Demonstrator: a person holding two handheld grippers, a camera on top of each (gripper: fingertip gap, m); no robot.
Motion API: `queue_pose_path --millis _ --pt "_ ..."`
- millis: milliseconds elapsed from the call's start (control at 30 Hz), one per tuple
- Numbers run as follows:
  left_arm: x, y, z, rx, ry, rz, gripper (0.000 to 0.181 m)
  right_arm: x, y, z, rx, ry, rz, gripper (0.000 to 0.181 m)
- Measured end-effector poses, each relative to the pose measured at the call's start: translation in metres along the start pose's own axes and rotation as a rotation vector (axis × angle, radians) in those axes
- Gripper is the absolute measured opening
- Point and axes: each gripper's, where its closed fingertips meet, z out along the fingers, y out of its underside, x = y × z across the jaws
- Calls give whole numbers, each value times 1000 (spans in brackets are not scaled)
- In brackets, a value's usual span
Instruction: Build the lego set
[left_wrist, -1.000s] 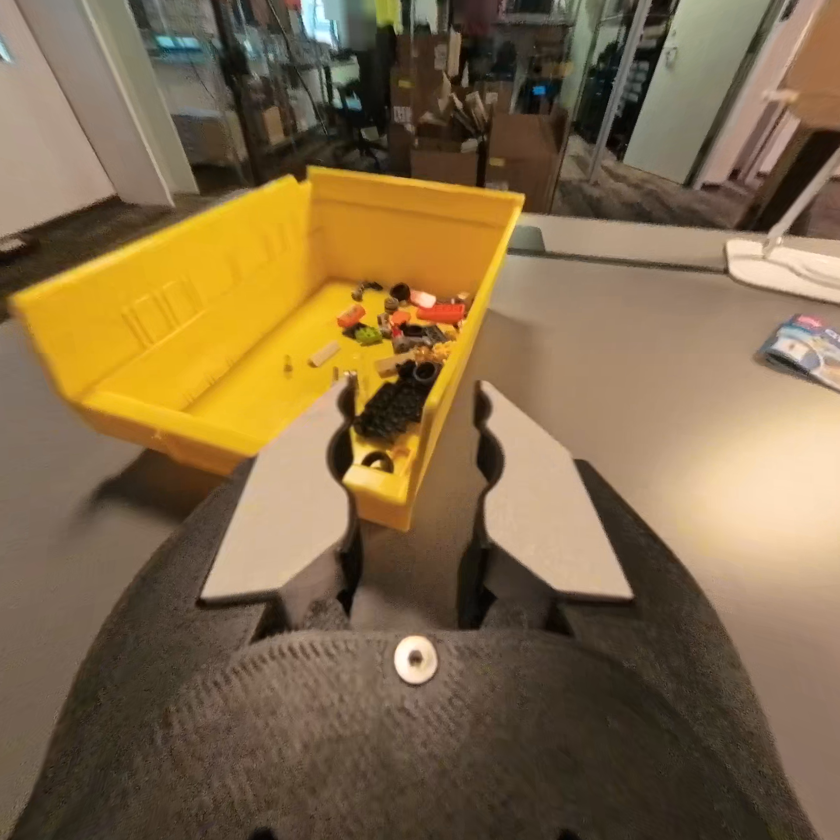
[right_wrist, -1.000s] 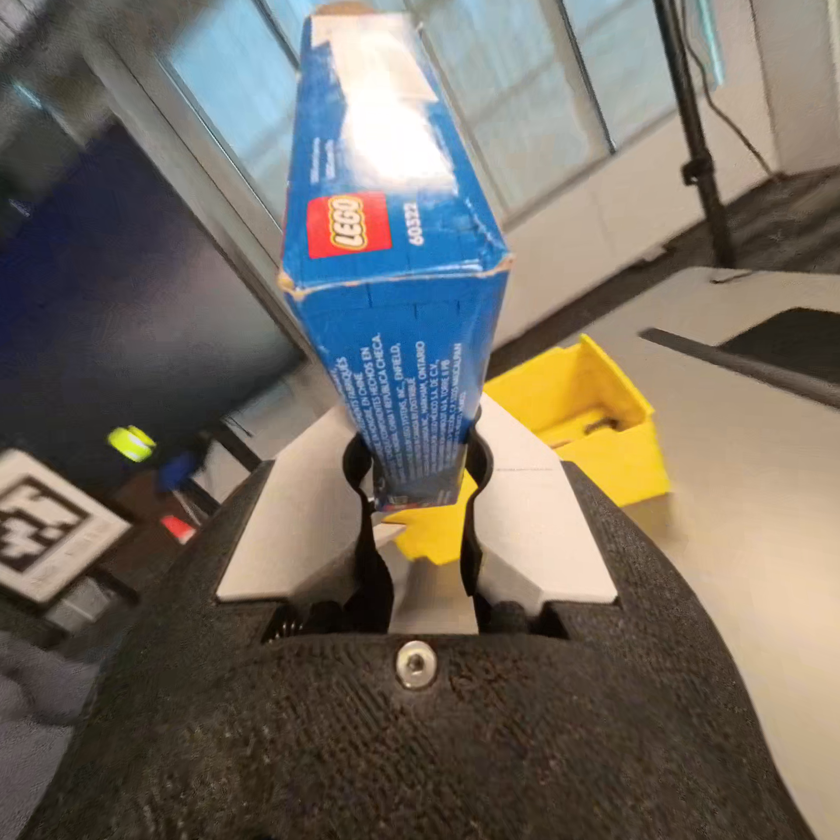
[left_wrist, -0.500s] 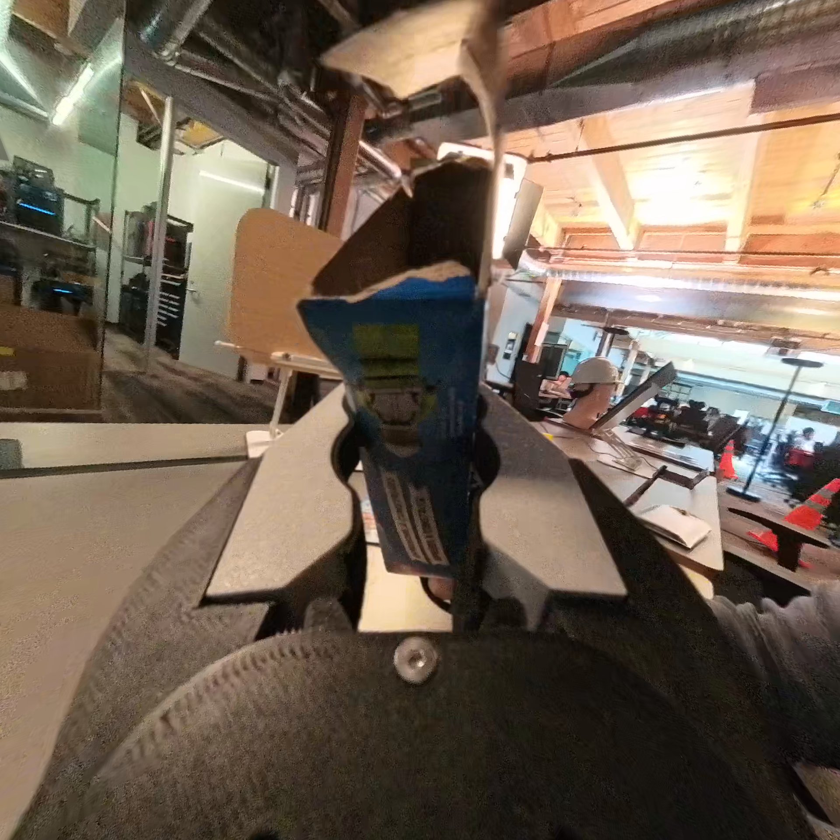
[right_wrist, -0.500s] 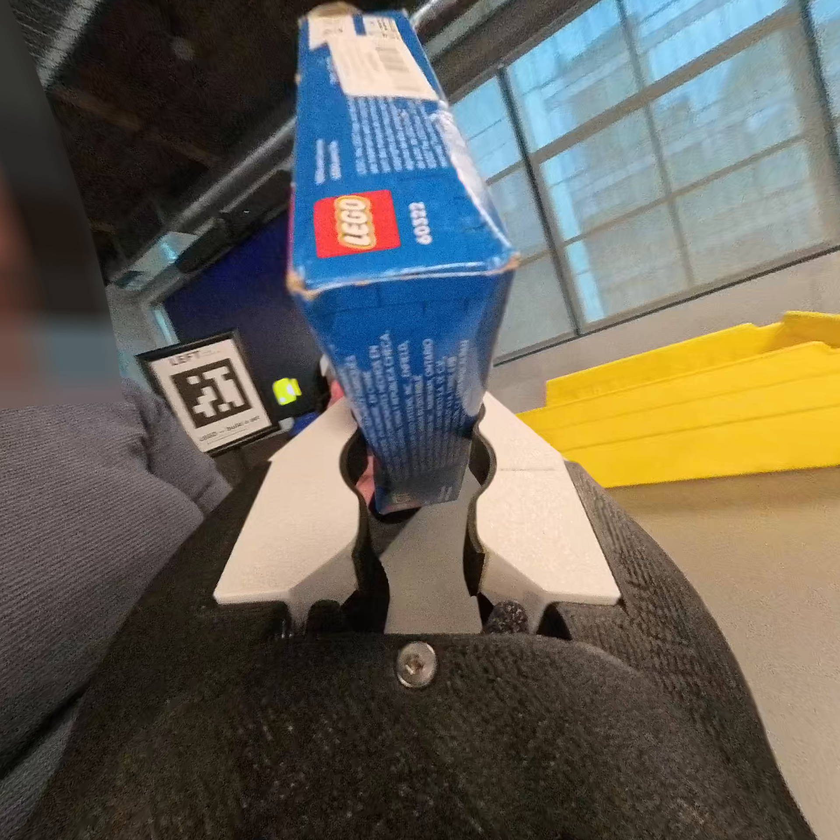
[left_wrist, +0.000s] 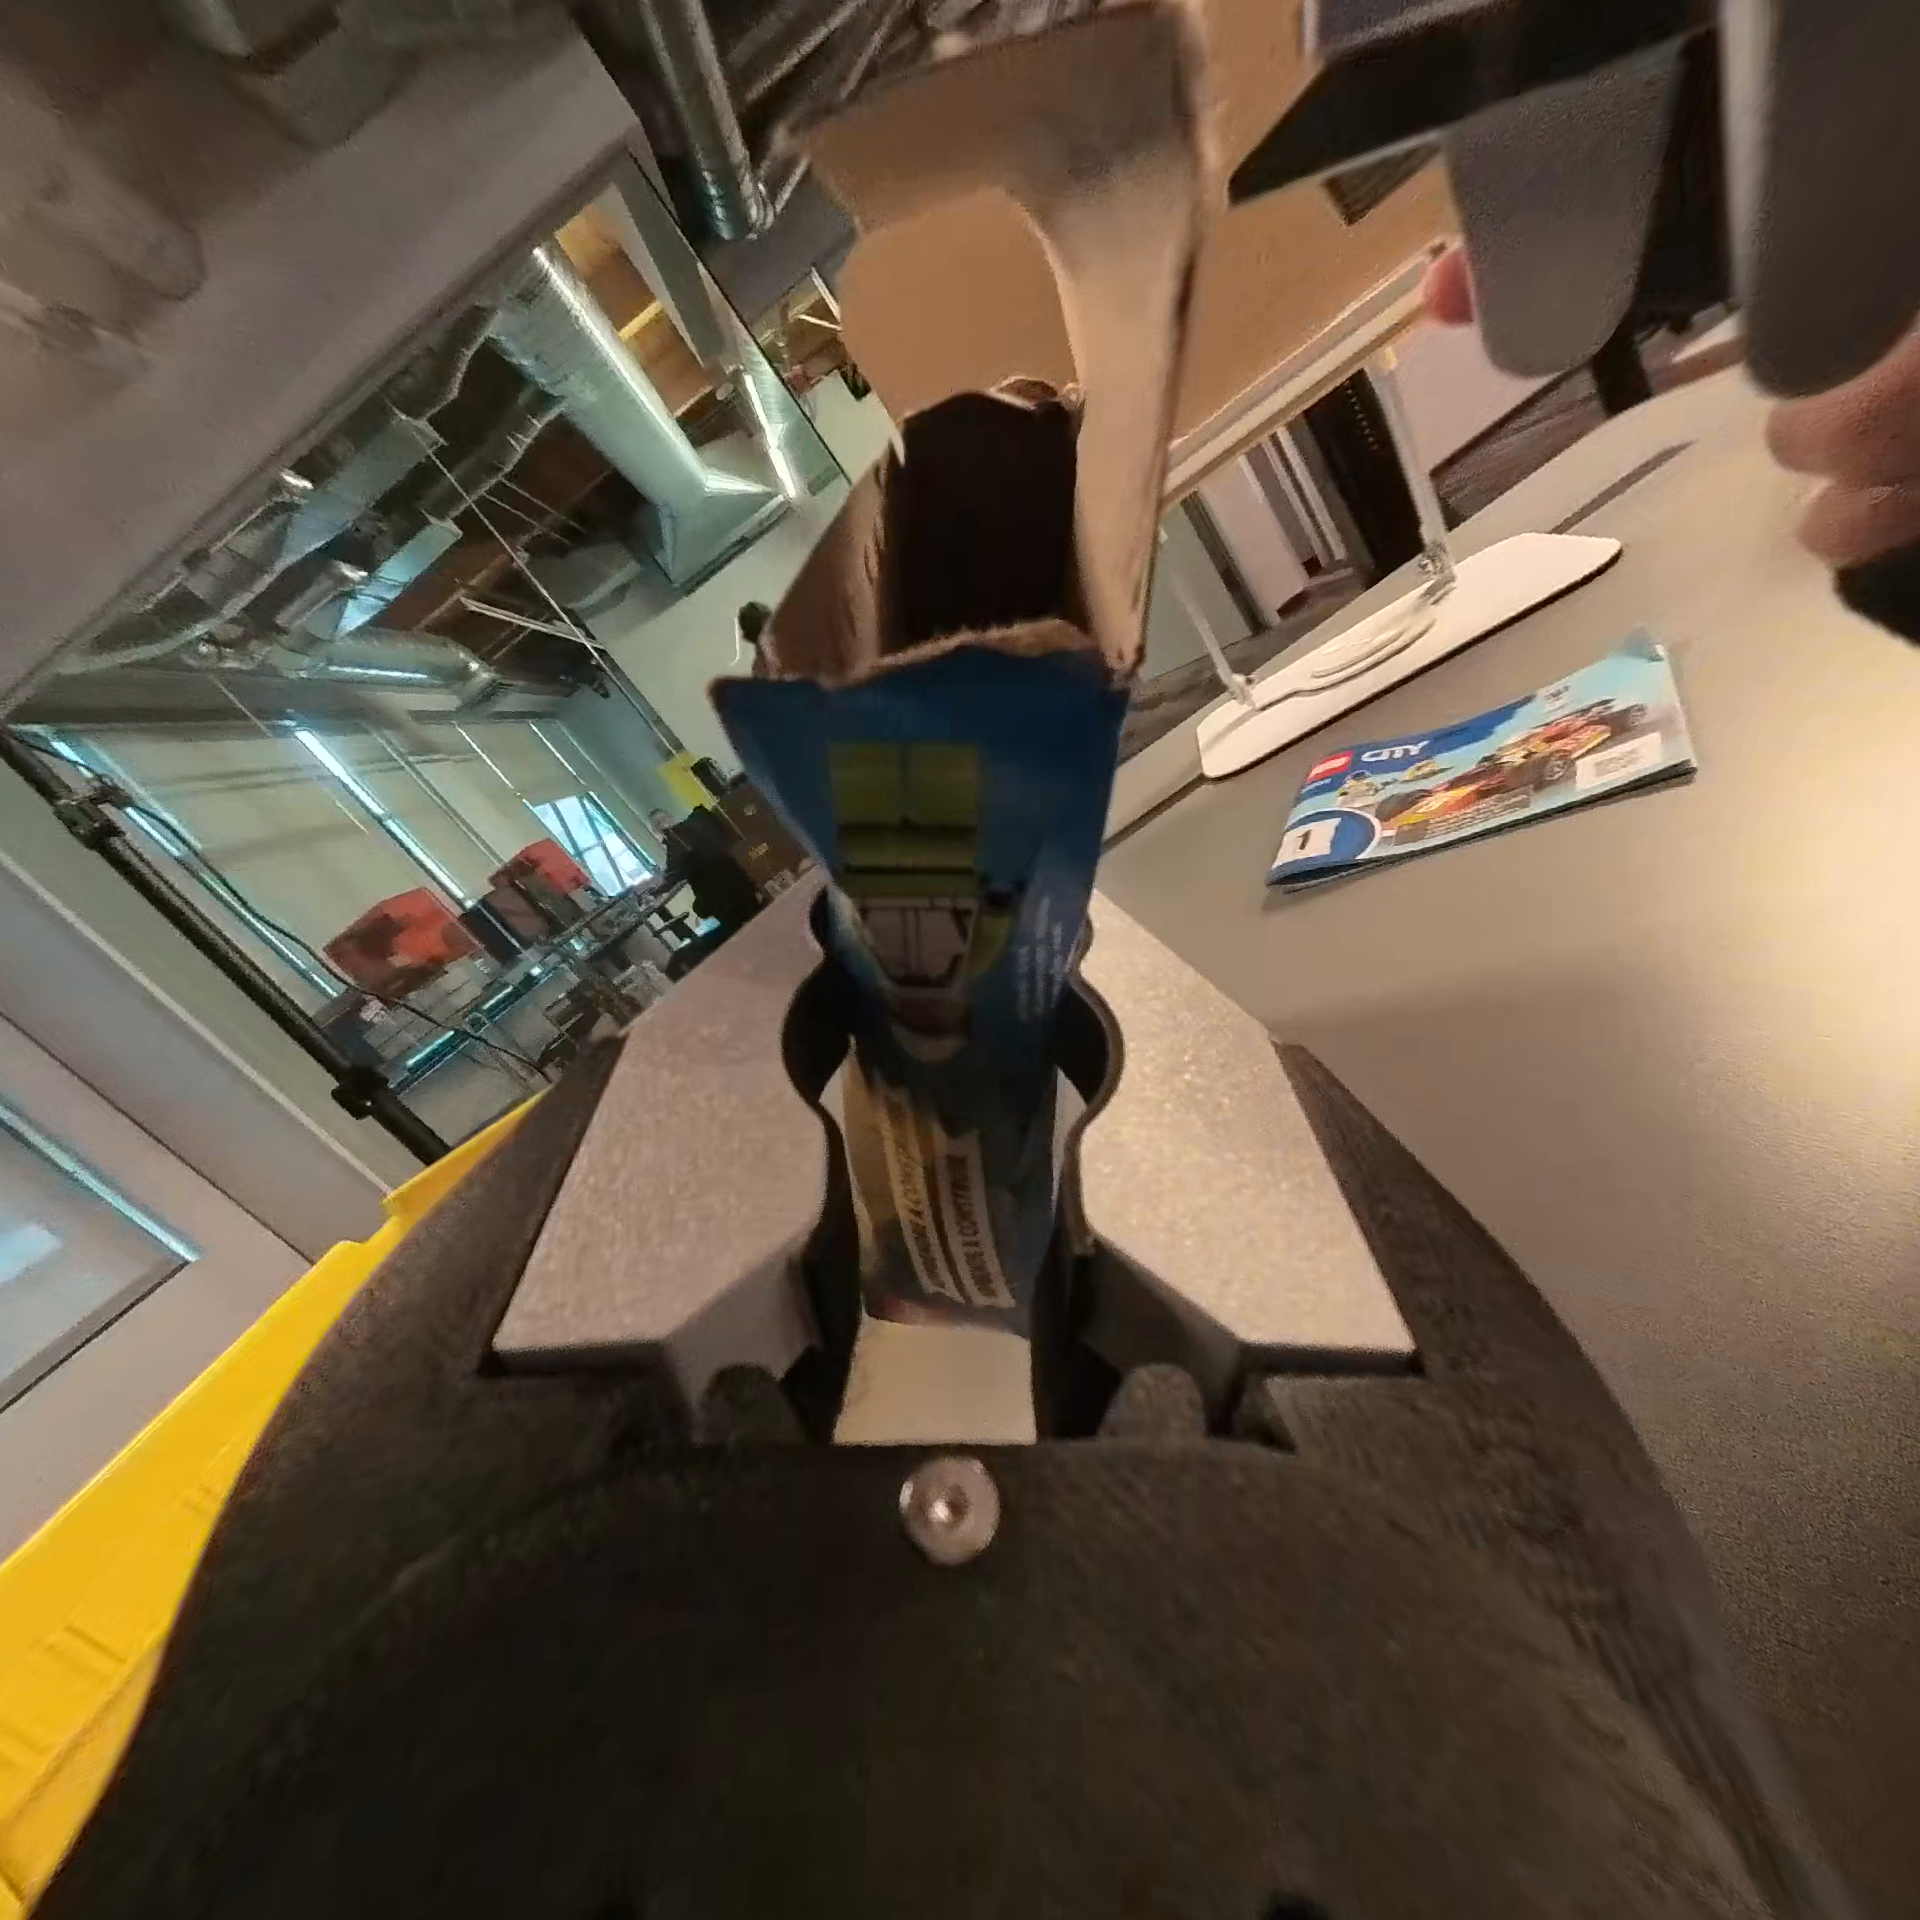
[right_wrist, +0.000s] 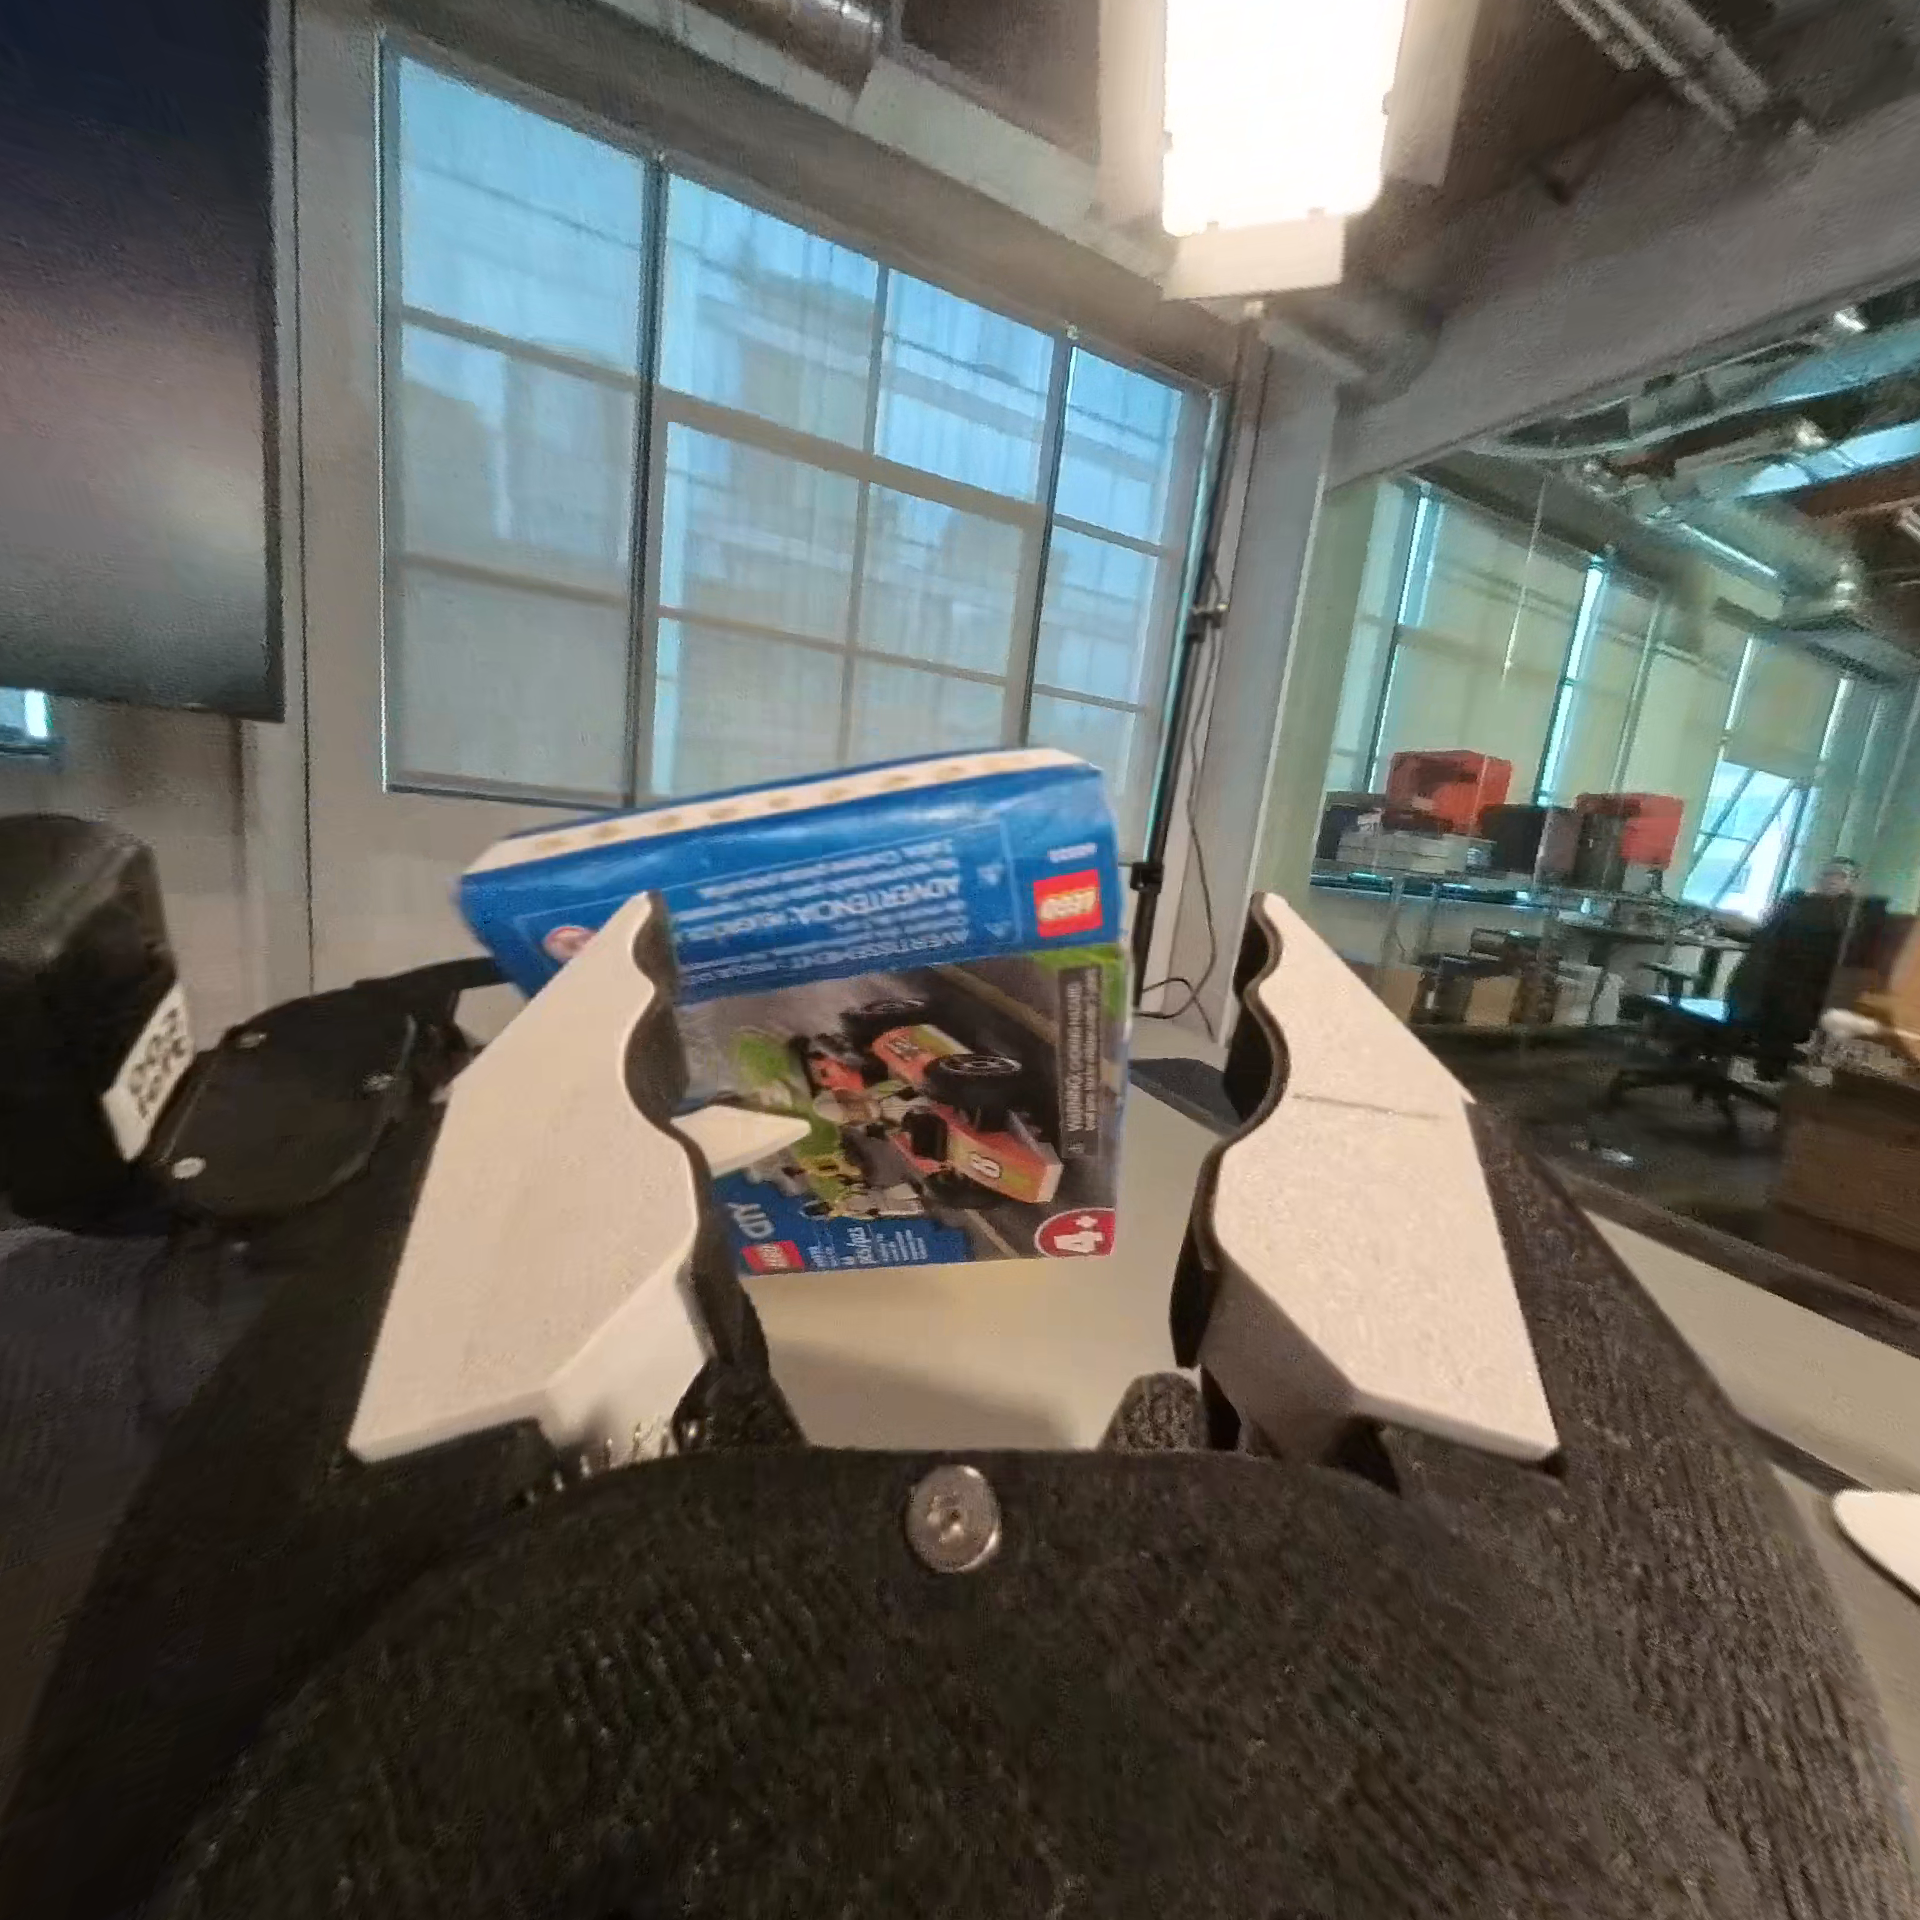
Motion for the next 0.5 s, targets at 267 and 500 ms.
queue_pose_path --millis 267,500 --pt "7 5 2 -38 -9 110 32 -22 5 7 -71 -25 -84 88" --pt "18 6 3 -75 -10 263 32 -24 14 8 -162 -83 -61 109"
